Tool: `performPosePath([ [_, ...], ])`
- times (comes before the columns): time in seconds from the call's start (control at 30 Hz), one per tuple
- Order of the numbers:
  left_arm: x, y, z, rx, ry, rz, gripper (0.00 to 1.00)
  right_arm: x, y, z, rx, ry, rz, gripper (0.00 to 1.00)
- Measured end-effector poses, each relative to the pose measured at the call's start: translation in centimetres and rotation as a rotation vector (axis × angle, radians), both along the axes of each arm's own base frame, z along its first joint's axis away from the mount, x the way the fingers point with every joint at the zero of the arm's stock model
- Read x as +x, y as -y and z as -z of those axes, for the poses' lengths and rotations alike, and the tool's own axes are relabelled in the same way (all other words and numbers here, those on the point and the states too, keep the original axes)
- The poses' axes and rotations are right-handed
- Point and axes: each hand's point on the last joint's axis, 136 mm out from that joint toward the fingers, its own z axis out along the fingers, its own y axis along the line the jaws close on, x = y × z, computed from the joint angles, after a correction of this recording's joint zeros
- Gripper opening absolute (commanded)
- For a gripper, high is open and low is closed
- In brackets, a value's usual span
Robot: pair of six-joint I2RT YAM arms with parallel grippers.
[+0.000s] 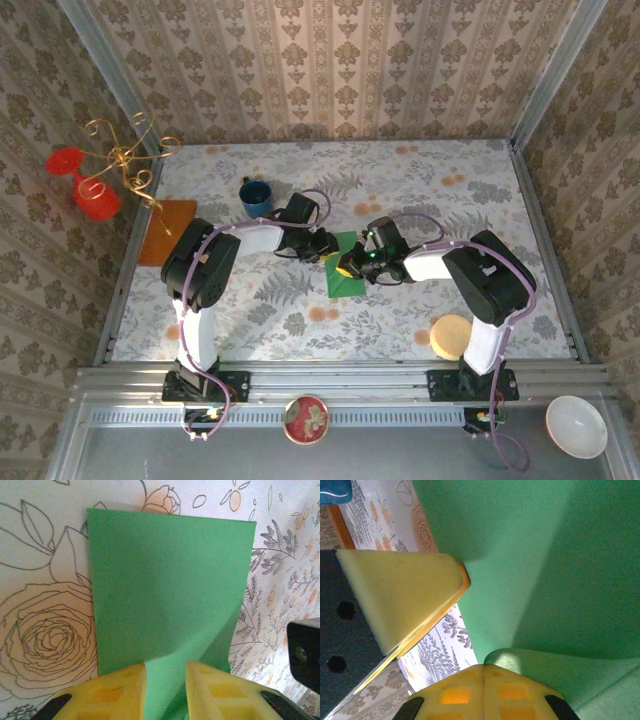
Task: Fold a paper plane with a square sheet of paper (pick it up from the middle)
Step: Fold the triangle a second time at the center of the table.
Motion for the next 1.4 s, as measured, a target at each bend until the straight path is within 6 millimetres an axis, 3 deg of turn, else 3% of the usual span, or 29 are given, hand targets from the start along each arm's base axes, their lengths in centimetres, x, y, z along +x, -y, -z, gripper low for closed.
performPosePath([
  [1.4, -0.02, -0.01, 0.02, 0.0, 0.0, 0.0, 0.27, 0.33, -0.18, 0.88, 0.007, -0.005, 0.009, 0.0],
])
